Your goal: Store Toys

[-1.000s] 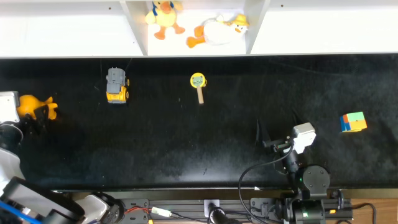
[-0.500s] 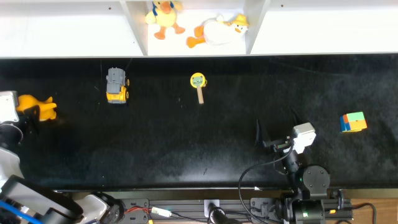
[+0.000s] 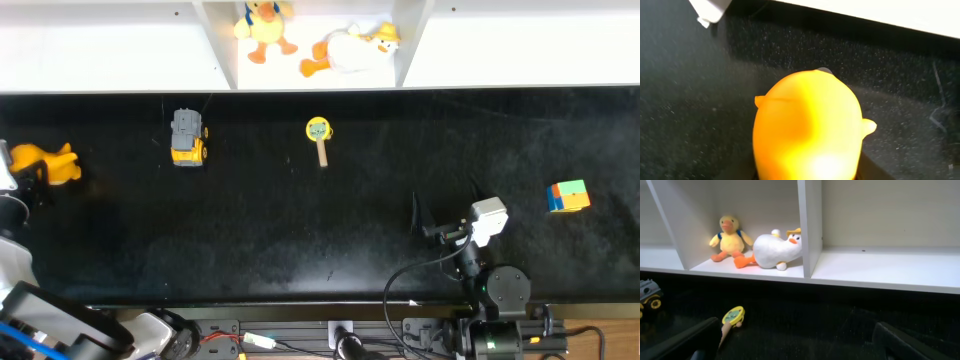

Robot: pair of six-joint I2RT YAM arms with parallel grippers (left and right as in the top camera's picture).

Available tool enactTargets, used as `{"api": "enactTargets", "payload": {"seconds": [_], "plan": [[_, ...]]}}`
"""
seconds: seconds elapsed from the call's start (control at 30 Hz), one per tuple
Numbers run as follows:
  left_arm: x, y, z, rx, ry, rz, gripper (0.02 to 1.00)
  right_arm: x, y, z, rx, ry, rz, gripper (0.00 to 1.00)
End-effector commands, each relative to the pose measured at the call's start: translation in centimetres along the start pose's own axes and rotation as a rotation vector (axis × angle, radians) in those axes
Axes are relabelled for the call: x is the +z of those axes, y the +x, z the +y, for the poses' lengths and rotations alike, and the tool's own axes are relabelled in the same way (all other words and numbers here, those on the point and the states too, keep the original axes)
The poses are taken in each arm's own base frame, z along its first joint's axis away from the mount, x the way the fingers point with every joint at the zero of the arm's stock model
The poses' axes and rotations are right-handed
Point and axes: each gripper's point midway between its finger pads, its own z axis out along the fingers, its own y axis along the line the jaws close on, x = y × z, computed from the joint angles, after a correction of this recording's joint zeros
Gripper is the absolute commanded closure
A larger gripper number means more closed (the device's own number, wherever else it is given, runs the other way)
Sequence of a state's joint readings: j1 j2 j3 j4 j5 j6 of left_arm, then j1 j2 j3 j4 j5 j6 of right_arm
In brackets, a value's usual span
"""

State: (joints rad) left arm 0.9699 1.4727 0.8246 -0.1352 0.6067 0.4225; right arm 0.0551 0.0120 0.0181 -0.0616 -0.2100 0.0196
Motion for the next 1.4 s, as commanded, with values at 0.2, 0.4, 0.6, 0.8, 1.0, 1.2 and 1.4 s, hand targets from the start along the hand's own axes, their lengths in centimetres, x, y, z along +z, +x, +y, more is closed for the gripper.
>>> {"api": "enactTargets", "payload": {"seconds": [0.2, 0.4, 0.6, 0.8, 1.0, 1.2, 1.4], "plan": [[-3.2, -8.3, -3.7, 0.003, 0.058, -0.126, 0.641, 0.0, 0.3, 0.1, 0.003, -0.007, -0.001, 0.007], [-2.6, -12.0, -6.3, 0.077, -0.001, -0.118, 0.652, 0.0, 0.3, 0.1, 0.003, -0.007, -0.001, 0.007], [-1.9, -14.3, -9.0, 0.145, 0.041, -0.17, 0.634, 0.0, 0.3, 0.1, 0.003, -0.007, -0.001, 0.005], [0.4, -15.5, -9.4, 0.129, -0.002, -0.15, 0.647, 0.0, 0.3, 0.1, 0.003, -0.007, -0.001, 0.007], [3.4, -16.3, -9.8, 0.141, -0.005, -0.12, 0.649, 0.0, 0.3, 0.1, 0.003, -0.007, -0.001, 0.003], [5.8, -16.4, -8.9, 0.139, -0.011, -0.113, 0.656, 0.0, 0.3, 0.1, 0.003, -0.007, -0.001, 0.005], [7.8, -16.4, -8.6, 0.143, -0.012, -0.119, 0.656, 0.0, 0.3, 0.1, 0.003, -0.007, -0.001, 0.005]]}}
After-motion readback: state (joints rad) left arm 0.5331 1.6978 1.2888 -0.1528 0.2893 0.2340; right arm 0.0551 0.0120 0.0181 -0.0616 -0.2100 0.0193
